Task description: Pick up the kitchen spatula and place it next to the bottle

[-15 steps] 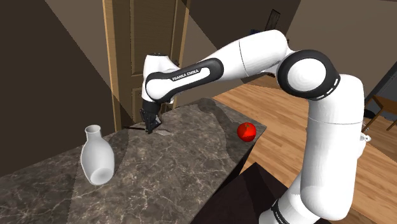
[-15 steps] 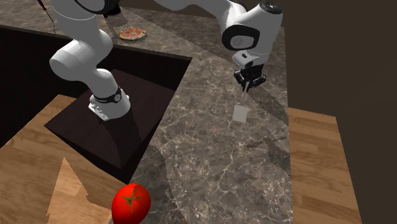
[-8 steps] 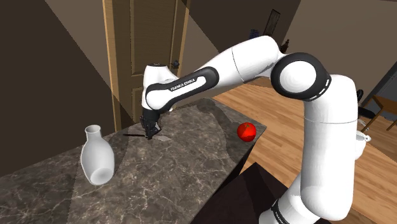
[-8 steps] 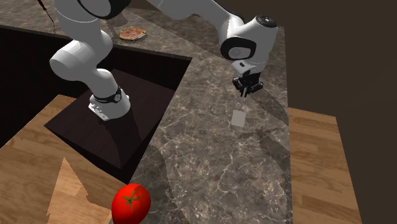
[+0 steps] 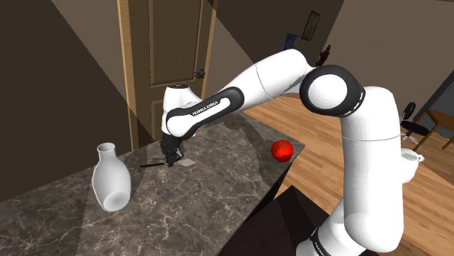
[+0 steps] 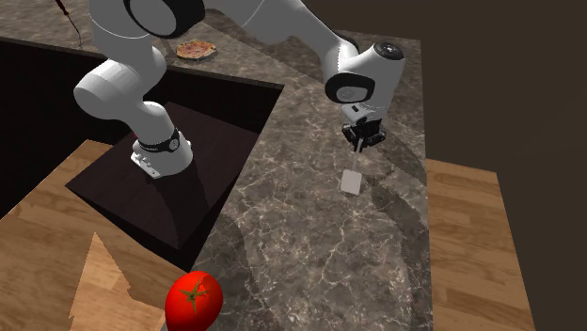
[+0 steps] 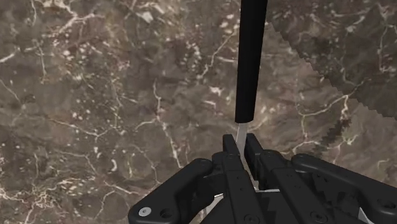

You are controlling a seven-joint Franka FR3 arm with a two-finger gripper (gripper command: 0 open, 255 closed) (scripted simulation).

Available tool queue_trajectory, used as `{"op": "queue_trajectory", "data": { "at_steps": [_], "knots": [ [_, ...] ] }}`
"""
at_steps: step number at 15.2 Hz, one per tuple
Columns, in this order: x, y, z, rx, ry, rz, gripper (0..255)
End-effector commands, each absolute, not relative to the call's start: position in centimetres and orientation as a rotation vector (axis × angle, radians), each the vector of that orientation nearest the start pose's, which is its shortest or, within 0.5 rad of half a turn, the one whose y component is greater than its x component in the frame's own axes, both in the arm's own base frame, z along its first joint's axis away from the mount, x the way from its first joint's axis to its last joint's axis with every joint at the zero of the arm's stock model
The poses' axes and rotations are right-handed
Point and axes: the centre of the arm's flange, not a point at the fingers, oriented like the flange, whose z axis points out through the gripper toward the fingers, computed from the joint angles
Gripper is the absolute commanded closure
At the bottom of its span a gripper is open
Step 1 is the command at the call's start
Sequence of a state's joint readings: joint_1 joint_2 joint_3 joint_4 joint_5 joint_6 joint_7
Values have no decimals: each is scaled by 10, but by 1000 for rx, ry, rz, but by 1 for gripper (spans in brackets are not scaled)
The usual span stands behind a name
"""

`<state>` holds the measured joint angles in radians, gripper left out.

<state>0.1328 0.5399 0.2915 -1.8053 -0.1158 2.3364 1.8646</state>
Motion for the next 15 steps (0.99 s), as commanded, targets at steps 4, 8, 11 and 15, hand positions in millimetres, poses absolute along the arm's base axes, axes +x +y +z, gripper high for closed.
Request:
{"op": "queue_trajectory", "data": {
  "at_steps": [4,8,11,15],
  "knots": [
    [602,253,230,-2369,1997,79,255],
    [602,253,212,-2369,1997,79,255],
    [602,253,212,-2369,1997,79,255],
    [602,253,212,-2369,1997,79,255]
  ]
}}
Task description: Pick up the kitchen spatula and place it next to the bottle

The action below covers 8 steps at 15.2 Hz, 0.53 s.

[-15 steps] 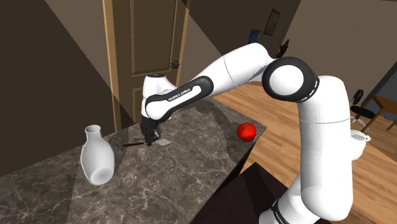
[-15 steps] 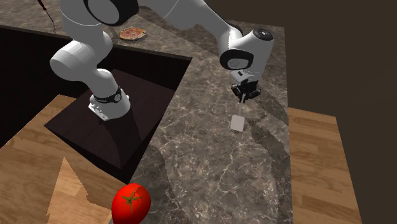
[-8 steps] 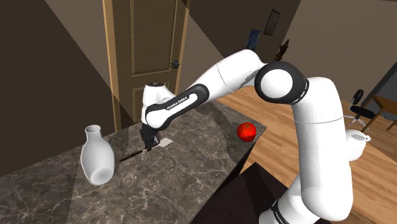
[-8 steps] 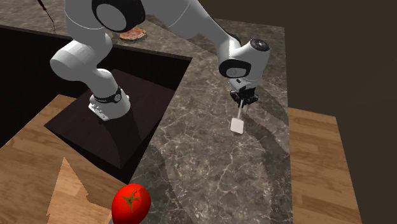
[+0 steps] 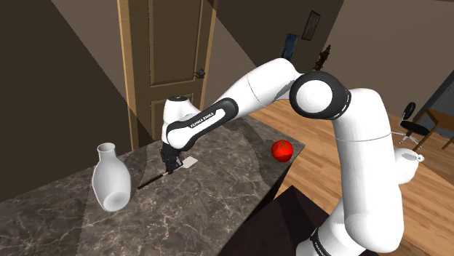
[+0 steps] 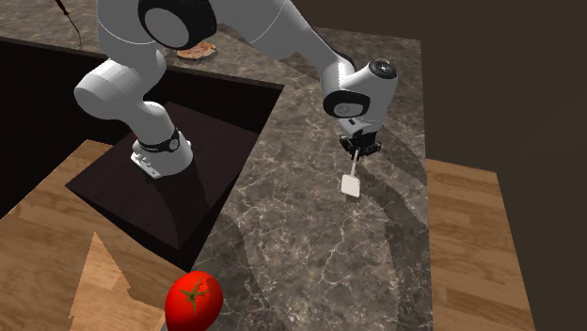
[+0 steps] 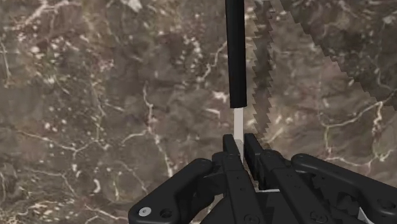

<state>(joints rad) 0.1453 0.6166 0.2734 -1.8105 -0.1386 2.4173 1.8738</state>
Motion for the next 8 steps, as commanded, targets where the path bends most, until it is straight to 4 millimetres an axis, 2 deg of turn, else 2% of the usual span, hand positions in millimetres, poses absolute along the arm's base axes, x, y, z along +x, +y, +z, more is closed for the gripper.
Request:
{"op": "queue_trajectory", "data": {
  "at_steps": [1,6,8],
  "knots": [
    [602,253,212,-2369,1997,79,0],
    [602,253,212,-2369,1997,79,0],
    [603,252,238,-2369,1997,79,0]
  ]
}}
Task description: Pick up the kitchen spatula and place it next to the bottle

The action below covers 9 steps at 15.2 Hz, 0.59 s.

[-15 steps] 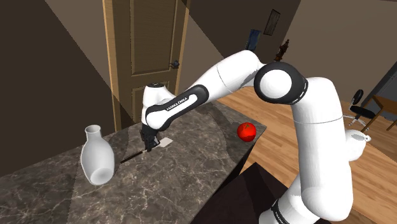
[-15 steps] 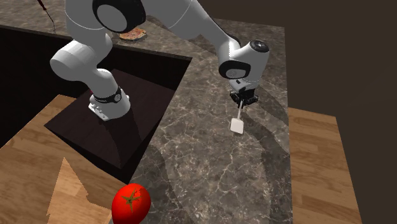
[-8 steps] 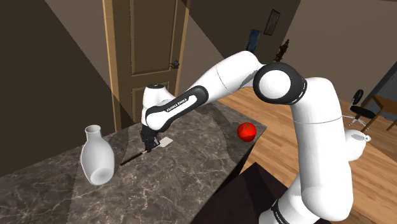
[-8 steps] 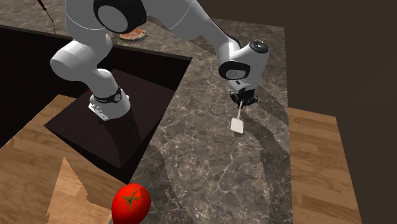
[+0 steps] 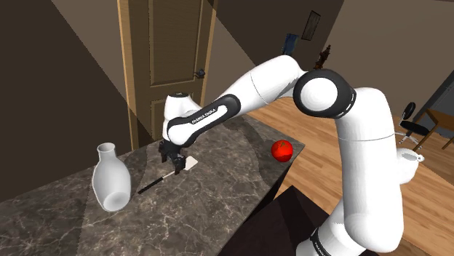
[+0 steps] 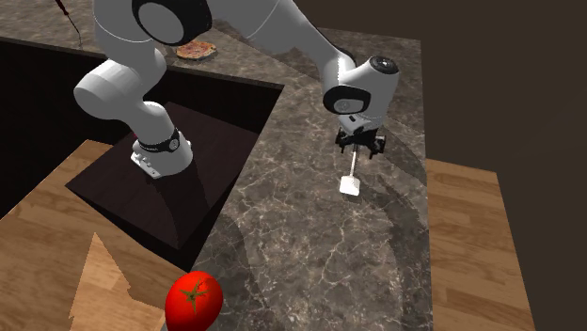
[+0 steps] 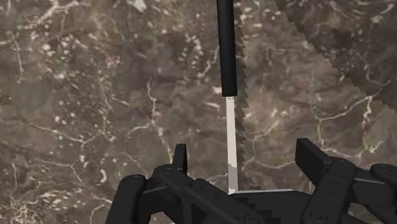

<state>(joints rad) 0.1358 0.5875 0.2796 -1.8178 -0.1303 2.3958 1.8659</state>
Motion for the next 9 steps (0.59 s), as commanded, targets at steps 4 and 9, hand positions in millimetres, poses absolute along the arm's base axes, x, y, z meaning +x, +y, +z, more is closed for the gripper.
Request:
{"op": "queue_trajectory", "data": {
  "at_steps": [4,9],
  "knots": [
    [603,250,262,-2369,1997,79,0],
    [603,250,262,-2369,1997,79,0]
  ]
}}
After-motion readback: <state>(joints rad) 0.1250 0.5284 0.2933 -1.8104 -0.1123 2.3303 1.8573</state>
